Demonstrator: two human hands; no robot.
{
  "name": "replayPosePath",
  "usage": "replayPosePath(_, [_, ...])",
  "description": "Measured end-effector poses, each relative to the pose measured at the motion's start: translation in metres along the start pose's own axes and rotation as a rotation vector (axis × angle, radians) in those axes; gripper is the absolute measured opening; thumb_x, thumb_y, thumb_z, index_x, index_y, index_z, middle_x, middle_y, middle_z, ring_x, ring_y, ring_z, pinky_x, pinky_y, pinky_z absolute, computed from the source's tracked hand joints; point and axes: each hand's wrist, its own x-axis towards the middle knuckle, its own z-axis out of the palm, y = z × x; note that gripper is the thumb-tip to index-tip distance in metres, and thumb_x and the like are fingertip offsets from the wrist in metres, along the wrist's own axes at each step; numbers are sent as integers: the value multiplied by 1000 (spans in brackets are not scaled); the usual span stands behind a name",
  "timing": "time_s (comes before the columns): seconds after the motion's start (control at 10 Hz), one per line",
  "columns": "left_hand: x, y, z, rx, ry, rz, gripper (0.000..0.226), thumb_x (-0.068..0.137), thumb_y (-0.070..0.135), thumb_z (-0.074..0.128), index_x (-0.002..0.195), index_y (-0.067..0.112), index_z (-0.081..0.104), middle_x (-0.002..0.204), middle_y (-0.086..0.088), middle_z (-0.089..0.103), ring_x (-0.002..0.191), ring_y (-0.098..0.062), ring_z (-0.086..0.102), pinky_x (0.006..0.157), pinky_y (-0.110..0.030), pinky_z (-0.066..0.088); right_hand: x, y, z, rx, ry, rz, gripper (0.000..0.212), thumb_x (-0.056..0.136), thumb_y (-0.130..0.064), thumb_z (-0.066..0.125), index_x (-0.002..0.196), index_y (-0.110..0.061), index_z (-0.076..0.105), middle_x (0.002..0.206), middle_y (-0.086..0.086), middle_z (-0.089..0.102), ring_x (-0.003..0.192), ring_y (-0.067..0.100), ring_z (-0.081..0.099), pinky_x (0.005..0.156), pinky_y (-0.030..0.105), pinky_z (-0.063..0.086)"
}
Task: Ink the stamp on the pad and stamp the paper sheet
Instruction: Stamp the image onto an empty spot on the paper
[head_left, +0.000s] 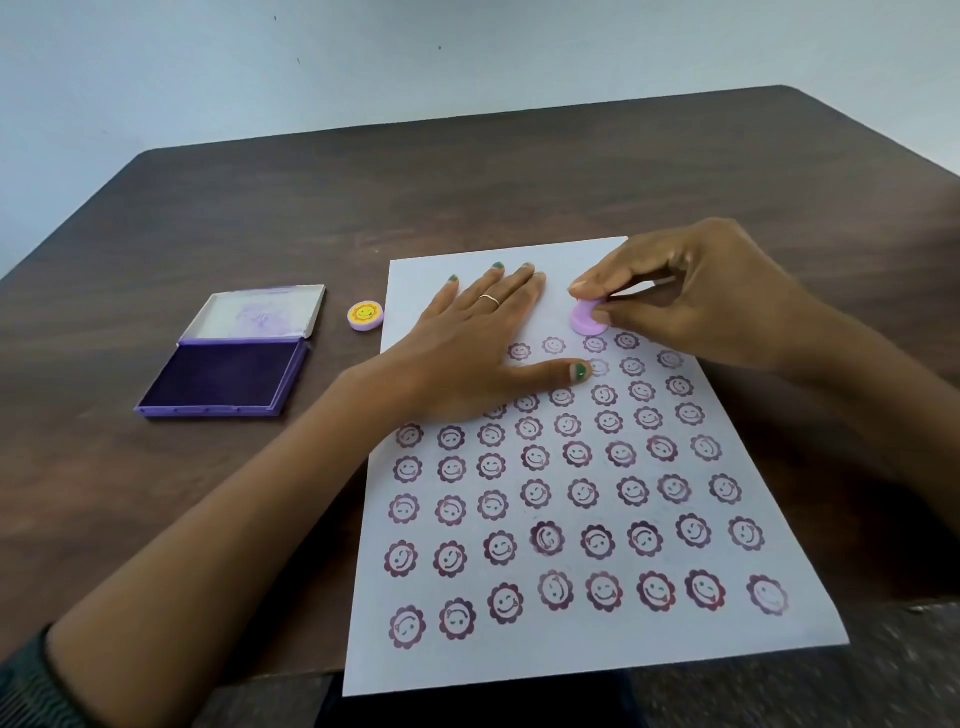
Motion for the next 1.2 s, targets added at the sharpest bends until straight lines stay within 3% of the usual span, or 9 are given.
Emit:
replayPosePath(0.7, [2, -1, 2, 9, 18, 4, 105, 63, 81, 20, 149, 24, -4, 160, 5, -5, 145, -11, -9, 114, -36, -8, 4, -1, 5, 50, 29, 48, 28, 66, -8, 79, 86, -24, 69, 83, -14, 67, 87, -3, 64, 68, 2, 47])
replayPosePath(0.9, [3, -1, 2, 5, 23, 5, 105, 63, 81, 20, 149, 24, -4, 160, 5, -4, 145, -12, -9, 113, -35, -9, 6, 1, 3, 35, 26, 58, 23, 65, -10, 80, 84, -21, 71, 84, -6, 71, 81, 1, 67, 70, 7, 51])
replayPosePath(1.2, [3, -2, 2, 5, 30, 3, 105, 63, 81, 21, 149, 24, -3, 160, 4, -4, 145, -13, -8, 113, -34, -9, 7, -1, 4, -11, 23, 81, 19, 66, -12, 80, 83, -14, 72, 84, -12, 69, 80, 4, 68, 72, 19, 55])
